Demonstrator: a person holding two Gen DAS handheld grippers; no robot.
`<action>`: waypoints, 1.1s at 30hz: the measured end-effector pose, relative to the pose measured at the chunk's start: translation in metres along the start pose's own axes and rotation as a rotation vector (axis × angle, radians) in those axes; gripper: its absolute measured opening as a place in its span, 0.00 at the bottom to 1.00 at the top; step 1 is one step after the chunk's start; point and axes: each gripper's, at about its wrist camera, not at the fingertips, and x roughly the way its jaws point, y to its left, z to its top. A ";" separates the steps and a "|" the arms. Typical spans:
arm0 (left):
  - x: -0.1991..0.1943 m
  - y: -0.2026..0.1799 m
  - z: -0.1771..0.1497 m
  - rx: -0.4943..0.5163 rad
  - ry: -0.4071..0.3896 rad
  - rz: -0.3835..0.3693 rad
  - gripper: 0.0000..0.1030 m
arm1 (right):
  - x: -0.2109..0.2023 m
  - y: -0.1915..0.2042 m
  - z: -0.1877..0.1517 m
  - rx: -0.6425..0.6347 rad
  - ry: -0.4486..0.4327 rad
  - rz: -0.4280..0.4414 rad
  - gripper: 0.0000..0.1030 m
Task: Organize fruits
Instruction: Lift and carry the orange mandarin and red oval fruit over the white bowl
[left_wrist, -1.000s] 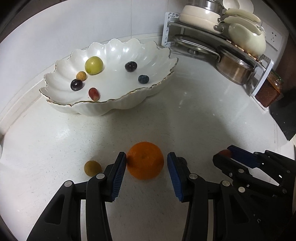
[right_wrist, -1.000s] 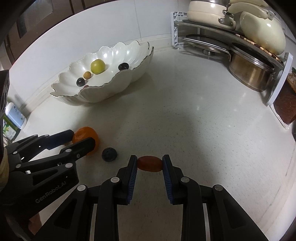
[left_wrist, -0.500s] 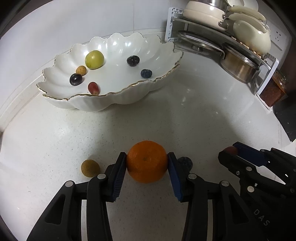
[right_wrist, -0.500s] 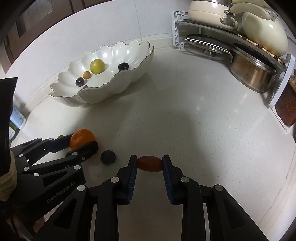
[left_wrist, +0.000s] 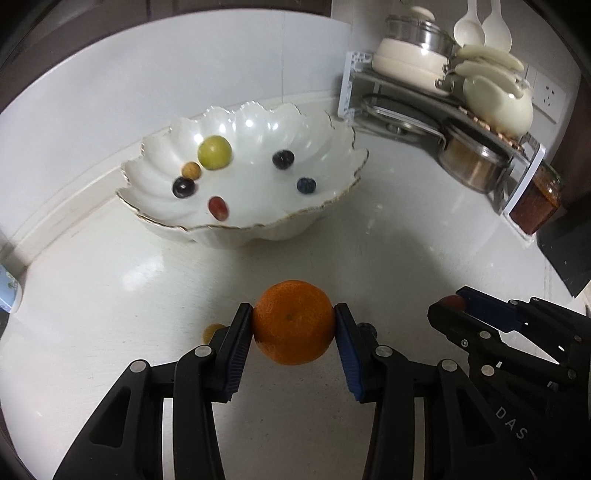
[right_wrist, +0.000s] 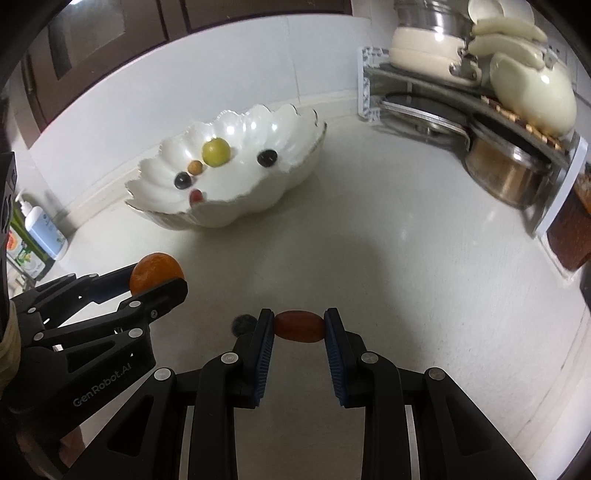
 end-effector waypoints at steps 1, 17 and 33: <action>-0.003 0.001 0.001 -0.003 -0.008 0.001 0.43 | -0.003 0.002 0.002 -0.005 -0.008 0.002 0.28; -0.058 0.022 0.016 -0.037 -0.144 0.021 0.43 | -0.046 0.034 0.026 -0.068 -0.135 0.021 0.28; -0.090 0.039 0.039 -0.048 -0.251 0.068 0.43 | -0.063 0.052 0.062 -0.105 -0.245 0.053 0.28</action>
